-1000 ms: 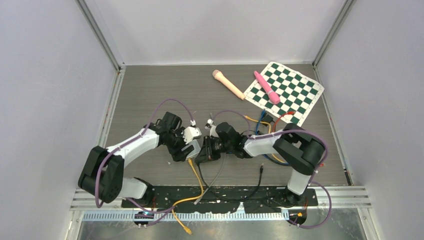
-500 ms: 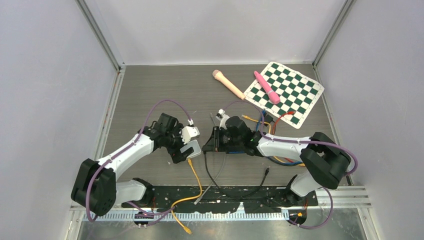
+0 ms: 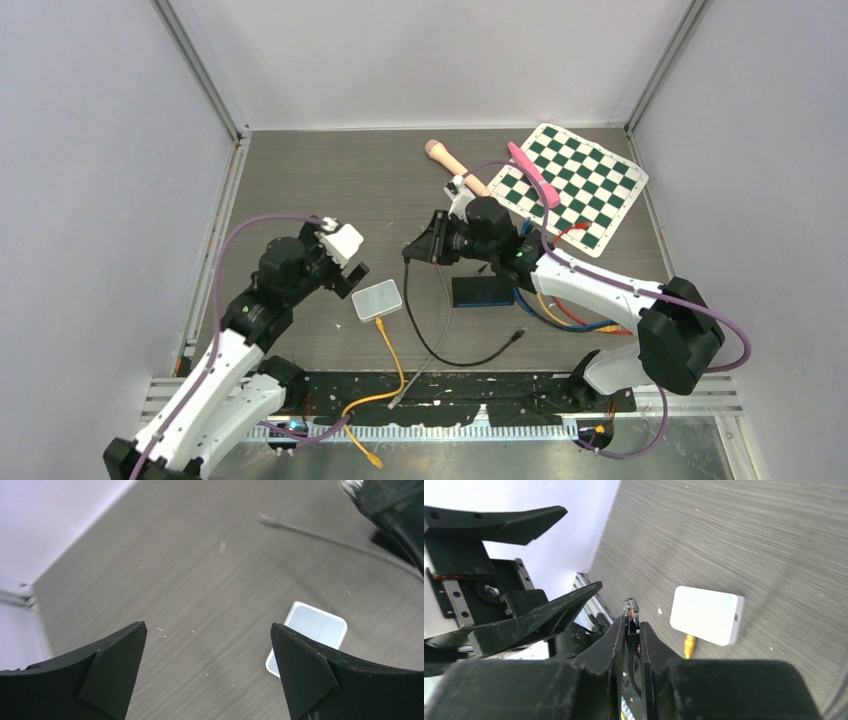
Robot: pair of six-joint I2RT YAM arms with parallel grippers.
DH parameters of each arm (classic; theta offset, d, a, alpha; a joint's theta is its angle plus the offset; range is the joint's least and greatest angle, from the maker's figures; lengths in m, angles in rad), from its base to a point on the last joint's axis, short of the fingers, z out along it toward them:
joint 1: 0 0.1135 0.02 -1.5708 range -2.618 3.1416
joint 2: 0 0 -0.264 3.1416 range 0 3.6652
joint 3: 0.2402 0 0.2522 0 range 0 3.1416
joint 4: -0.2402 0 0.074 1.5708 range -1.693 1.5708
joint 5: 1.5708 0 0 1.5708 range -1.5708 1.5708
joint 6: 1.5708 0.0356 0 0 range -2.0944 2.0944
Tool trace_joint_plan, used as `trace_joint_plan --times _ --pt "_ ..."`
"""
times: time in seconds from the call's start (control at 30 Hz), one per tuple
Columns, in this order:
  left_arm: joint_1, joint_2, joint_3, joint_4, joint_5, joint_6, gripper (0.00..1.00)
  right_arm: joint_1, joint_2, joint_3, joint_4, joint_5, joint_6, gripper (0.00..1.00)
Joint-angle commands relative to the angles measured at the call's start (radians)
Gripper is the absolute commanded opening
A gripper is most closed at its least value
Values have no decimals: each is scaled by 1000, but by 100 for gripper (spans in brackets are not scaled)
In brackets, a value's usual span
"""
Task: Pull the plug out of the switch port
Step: Pick up the connector from the center of the board, then place the connector at the center of the board.
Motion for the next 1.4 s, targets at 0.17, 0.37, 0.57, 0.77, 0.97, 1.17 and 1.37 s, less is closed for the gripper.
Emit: trace_joint_plan --times 0.17,0.37,0.57,0.77,0.97,1.17,1.37 --pt "4 -174 -81 85 -362 -442 100 -19 123 196 30 87 139 5" --pt "4 -52 -41 -95 -251 -704 100 -131 331 275 80 113 240 5" --pt "4 -27 -65 -84 -121 -821 100 -225 434 300 52 240 213 11" --pt "4 -59 -54 -160 -188 -829 100 -274 499 376 -5 193 73 15" --pt "4 -30 -28 -196 -199 -860 100 -269 519 388 -60 132 13 42" --pt "5 3 -47 -176 -210 -906 100 -268 397 324 -70 98 -79 53" --pt "27 78 -80 -143 -152 -951 100 -253 276 210 -92 -91 -128 53"
